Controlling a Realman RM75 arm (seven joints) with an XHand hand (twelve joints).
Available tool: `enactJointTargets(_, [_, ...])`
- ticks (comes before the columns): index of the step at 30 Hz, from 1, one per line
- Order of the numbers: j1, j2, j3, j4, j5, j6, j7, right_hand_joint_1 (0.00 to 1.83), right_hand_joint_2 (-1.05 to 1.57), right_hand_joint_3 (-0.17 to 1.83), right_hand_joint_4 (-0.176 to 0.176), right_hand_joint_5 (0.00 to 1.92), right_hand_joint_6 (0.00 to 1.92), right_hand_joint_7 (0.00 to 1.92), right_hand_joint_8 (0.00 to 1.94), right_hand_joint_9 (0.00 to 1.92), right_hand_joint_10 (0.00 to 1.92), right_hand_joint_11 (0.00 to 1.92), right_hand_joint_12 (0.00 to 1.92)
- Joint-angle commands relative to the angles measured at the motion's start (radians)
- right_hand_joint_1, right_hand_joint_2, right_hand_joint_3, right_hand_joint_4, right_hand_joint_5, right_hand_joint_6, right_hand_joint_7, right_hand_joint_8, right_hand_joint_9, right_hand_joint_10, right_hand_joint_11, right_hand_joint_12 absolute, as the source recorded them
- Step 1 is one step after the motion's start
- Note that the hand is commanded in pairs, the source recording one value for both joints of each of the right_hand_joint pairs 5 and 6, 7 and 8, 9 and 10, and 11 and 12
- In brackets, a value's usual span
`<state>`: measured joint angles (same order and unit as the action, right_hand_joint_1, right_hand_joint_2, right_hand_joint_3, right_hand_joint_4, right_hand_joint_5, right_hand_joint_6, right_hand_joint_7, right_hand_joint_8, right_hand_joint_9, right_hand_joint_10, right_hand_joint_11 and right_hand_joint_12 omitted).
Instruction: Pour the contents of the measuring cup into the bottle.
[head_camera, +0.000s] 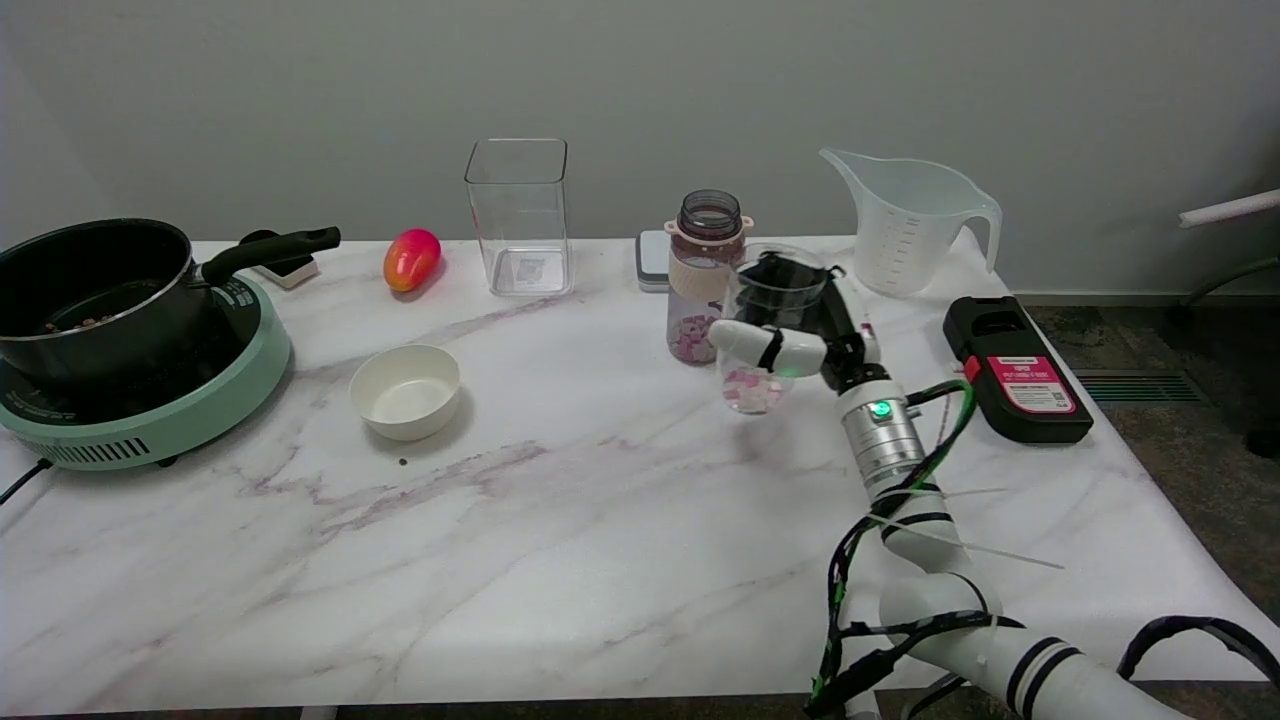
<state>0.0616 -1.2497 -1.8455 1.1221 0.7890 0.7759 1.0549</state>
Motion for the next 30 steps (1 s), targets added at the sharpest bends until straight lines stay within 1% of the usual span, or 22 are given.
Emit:
enactJointTargets(1, [-0.083, 0.097, 0.071, 0.154, 0.303, 0.192, -0.279, 1.15, 1.57, 0.40, 0.000, 1.67, 1.67, 1.72, 1.72, 1.66, 1.66, 1.41, 1.41])
enactJointTargets(6, [-0.081, 0.148, 0.095, 0.183, 0.326, 0.186, -0.318, 1.19, 1.57, 0.34, 0.000, 1.81, 1.81, 1.77, 1.77, 1.70, 1.70, 1.51, 1.51])
enactJointTargets(9, [-0.071, 0.169, 0.126, 0.199, 0.326, 0.154, -0.336, 1.22, 1.57, 0.32, 0.000, 1.89, 1.89, 1.80, 1.80, 1.72, 1.72, 1.54, 1.54])
enactJointTargets(11, [-0.058, 0.177, 0.148, 0.207, 0.320, 0.119, -0.348, 1.23, 1.57, 0.31, 0.000, 1.92, 1.92, 1.81, 1.81, 1.73, 1.73, 1.55, 1.55])
enactJointTargets(14, [-0.018, 0.200, 0.173, 0.215, 0.308, 0.021, -0.360, 1.23, 1.57, 0.30, 0.000, 1.92, 1.92, 1.82, 1.82, 1.73, 1.73, 1.57, 1.57])
enactJointTargets(16, [0.024, 0.227, 0.173, 0.207, 0.274, -0.047, -0.361, 1.23, 1.57, 0.31, 0.000, 1.92, 1.92, 1.82, 1.82, 1.73, 1.73, 1.56, 1.56])
enactJointTargets(21, [0.128, 0.278, 0.157, 0.179, 0.185, -0.212, -0.360, 1.22, 1.57, 0.42, 0.000, 1.86, 1.86, 1.78, 1.78, 1.69, 1.69, 1.50, 1.50])
enactJointTargets(25, [0.206, 0.287, 0.139, 0.110, 0.083, -0.253, -0.339, 1.22, 1.56, 0.53, 0.000, 1.78, 1.78, 1.73, 1.73, 1.65, 1.65, 1.44, 1.44])
enactJointTargets(28, [0.264, 0.301, 0.109, 0.058, 0.012, -0.263, -0.305, 1.31, 1.43, 0.60, 0.000, 1.76, 1.76, 1.71, 1.71, 1.62, 1.62, 1.41, 1.41])
enactJointTargets(30, [0.301, 0.313, 0.091, 0.032, -0.042, -0.273, -0.301, 1.33, 1.40, 0.62, 0.000, 1.75, 1.75, 1.70, 1.70, 1.62, 1.62, 1.40, 1.40])
